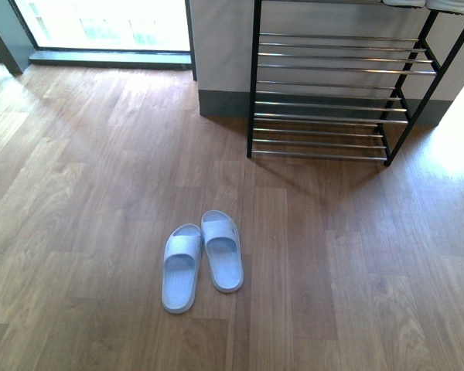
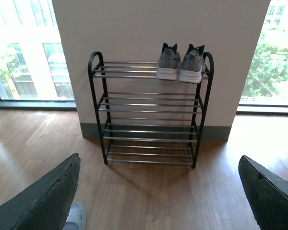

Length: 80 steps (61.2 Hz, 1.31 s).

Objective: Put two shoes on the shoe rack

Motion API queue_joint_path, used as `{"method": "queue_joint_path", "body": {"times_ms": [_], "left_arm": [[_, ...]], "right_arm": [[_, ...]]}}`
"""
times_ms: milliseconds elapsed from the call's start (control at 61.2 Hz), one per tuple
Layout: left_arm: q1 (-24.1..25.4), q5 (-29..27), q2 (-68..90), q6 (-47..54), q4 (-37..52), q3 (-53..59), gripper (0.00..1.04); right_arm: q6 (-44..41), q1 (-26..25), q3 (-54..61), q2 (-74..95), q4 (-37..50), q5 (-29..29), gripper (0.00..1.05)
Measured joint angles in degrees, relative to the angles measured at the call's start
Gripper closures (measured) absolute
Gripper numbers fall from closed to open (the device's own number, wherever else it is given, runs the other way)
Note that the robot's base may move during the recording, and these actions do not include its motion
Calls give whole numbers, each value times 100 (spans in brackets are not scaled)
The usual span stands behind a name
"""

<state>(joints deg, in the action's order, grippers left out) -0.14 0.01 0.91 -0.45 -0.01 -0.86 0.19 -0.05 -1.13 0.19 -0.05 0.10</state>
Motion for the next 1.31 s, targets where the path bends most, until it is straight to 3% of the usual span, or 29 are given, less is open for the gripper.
{"method": "queue_joint_path", "body": {"times_ms": [1308], "left_arm": [[0, 0, 0, 0, 0, 0, 9]], "right_arm": [[0, 0, 0, -2, 0, -4, 9]]}}
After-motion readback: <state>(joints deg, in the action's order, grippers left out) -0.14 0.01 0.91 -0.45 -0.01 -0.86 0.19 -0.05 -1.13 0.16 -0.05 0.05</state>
